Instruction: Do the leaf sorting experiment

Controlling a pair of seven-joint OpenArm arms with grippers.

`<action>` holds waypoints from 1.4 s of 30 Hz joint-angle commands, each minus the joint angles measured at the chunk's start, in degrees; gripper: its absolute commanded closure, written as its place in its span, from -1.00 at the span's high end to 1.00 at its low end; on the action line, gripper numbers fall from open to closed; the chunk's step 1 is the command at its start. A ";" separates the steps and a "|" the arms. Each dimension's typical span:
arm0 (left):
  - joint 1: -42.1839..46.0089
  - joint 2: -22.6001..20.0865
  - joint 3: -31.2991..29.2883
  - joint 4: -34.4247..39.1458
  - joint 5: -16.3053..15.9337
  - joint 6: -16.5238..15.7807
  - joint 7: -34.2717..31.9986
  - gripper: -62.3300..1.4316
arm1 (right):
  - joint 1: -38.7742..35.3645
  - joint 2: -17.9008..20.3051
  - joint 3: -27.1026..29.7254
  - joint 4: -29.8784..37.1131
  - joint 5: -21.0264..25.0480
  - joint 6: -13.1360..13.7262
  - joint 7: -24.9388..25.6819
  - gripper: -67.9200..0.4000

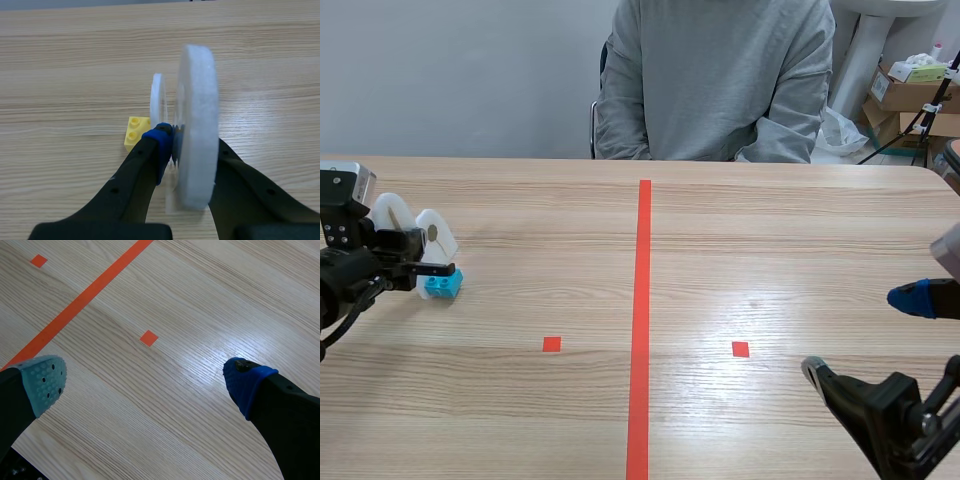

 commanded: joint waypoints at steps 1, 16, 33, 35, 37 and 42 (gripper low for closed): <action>0.04 -0.46 0.04 1.64 0.26 0.42 -0.76 -0.86 | 0.68 -0.04 0.33 0.79 0.39 -0.20 1.05 0.93; 0.02 -0.46 0.04 1.36 1.77 0.39 -0.11 -0.07 | 0.68 -0.04 0.33 0.79 0.39 -0.20 1.05 0.93; 10.12 -1.49 0.04 5.07 2.19 0.33 -6.38 0.94 | 0.68 -0.02 0.33 0.79 0.39 -0.20 1.05 0.93; 15.28 -1.81 0.04 8.72 2.23 0.35 -8.31 0.94 | 0.68 -0.02 0.33 0.79 0.39 -0.20 1.03 0.93; 20.83 -2.25 0.04 13.09 2.19 0.35 -8.98 0.94 | 0.68 -0.02 0.33 0.79 0.39 -0.20 1.03 0.93; 35.95 -2.86 -0.70 27.21 2.21 0.26 -8.90 0.94 | 0.68 -0.02 0.33 0.79 0.39 -0.20 0.55 0.93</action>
